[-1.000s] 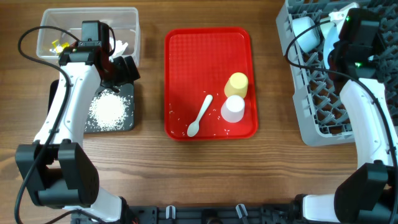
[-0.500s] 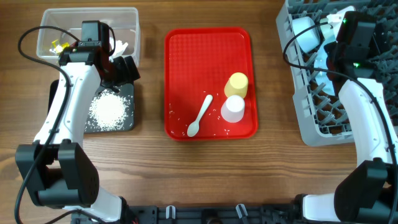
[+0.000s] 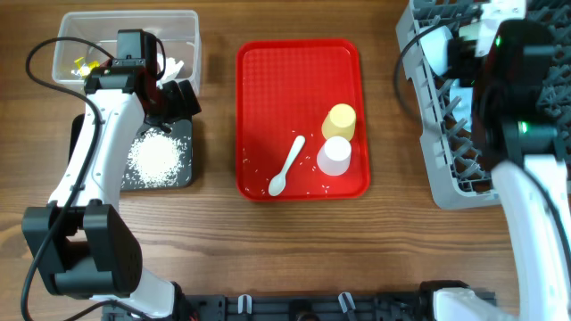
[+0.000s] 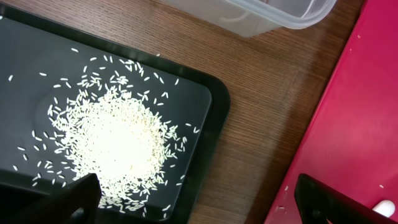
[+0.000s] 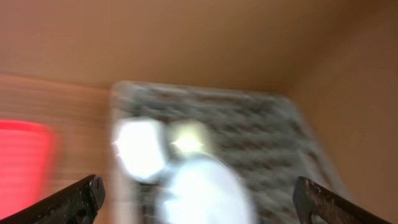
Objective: Sort waste into correct bins and load items into the dishwasher rack
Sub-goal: 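Reach the right gripper to the red tray and grasp the white cup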
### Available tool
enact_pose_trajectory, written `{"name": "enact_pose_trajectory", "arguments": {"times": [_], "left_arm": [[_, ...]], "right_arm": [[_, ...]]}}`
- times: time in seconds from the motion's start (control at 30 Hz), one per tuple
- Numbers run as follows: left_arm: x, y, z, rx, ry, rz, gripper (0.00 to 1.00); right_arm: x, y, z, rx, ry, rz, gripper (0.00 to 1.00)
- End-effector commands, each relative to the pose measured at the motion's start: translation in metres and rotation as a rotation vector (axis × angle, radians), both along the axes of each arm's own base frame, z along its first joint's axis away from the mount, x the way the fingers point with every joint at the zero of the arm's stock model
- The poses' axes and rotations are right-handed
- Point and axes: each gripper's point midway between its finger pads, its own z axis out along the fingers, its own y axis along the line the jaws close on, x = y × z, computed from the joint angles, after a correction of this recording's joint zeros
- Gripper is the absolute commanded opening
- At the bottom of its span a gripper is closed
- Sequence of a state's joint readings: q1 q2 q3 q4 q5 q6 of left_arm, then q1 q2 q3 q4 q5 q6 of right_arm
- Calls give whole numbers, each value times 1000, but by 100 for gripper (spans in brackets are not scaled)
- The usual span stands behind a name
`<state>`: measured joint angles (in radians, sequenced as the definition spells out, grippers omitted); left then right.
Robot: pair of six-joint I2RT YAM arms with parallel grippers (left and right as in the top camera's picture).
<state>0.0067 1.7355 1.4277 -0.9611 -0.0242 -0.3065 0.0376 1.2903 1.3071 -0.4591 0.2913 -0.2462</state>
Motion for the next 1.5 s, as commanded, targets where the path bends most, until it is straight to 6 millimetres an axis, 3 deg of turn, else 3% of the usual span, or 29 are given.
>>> {"name": "enact_pose_trajectory", "arguments": {"times": [0.0, 0.17, 0.33, 0.43, 0.7, 0.8, 0.87, 1.03, 1.3, 1.47], "left_arm": [[0, -1, -4, -13, 10, 15, 100], [0, -1, -4, -13, 10, 15, 100], [0, -1, -4, -13, 10, 15, 100], [0, -1, -4, -13, 10, 15, 100], [0, -1, -4, -13, 10, 15, 100], [0, -1, -4, -13, 10, 15, 100], [0, -1, -4, -13, 10, 15, 100], [0, -1, -4, -13, 10, 15, 100], [0, -1, -4, -13, 10, 15, 100], [0, -1, -4, -13, 10, 15, 100]], "right_arm": [[-18, 92, -1, 335, 42, 299, 100], [-35, 148, -65, 430, 314, 347, 100], [-40, 182, -82, 579, 540, 351, 100], [-42, 188, -108, 533, 708, 309, 100], [-34, 190, -196, 478, 934, 150, 100], [-30, 192, -218, 472, 971, 131, 100], [-30, 196, -227, 466, 989, 130, 100], [-50, 213, -252, 415, 1036, 73, 86], [-77, 209, -293, 314, 1018, -66, 84], [-81, 204, -298, 318, 1035, -77, 85]]}}
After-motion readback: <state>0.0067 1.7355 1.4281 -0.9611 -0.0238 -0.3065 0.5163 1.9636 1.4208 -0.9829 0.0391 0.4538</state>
